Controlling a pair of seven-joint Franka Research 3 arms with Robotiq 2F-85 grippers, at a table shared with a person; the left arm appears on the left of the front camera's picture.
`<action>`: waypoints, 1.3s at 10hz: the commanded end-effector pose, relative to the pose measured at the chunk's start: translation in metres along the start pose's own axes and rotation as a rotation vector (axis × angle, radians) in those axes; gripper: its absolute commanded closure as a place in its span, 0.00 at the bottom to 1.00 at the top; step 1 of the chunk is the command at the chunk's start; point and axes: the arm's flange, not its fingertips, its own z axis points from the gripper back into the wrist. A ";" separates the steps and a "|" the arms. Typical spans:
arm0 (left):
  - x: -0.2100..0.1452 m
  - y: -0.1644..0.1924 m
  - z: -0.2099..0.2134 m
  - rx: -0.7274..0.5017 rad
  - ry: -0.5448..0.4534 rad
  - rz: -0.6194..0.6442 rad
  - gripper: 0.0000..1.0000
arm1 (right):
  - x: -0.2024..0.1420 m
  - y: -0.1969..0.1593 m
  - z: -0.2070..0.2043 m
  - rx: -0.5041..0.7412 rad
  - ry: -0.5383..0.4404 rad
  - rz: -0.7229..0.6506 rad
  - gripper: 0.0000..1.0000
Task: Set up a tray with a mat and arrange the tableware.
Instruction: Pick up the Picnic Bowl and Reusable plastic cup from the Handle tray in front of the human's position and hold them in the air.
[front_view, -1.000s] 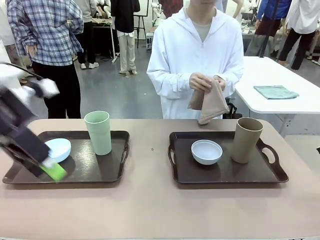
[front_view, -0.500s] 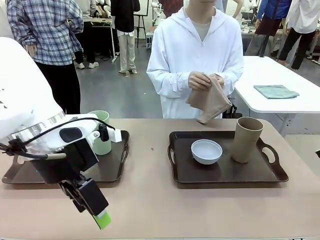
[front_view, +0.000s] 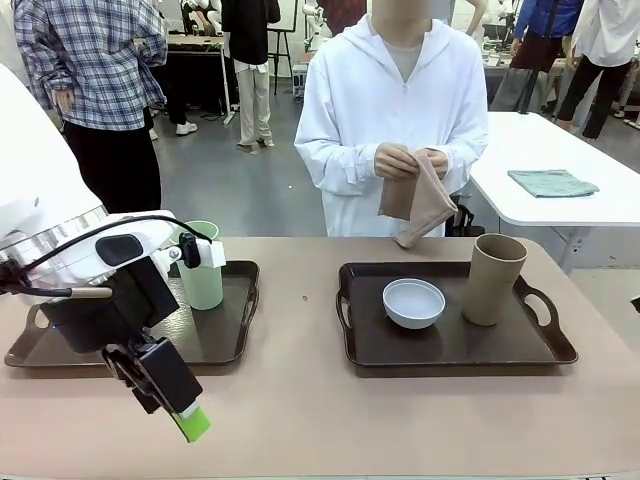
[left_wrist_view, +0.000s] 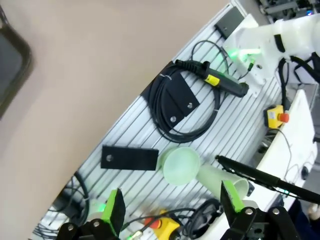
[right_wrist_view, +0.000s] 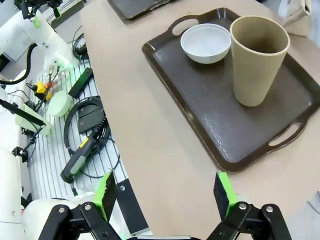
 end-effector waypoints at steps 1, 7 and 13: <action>0.043 -0.019 0.007 -0.005 0.044 0.033 0.00 | 0.020 -0.004 -0.006 -0.002 -0.009 0.026 0.00; 0.172 -0.032 0.005 0.053 0.108 0.225 0.00 | 0.019 -0.012 -0.010 0.084 0.010 0.199 0.00; 0.185 -0.052 -0.043 0.190 -0.012 0.210 0.00 | 0.034 -0.020 -0.023 0.168 0.016 0.345 0.00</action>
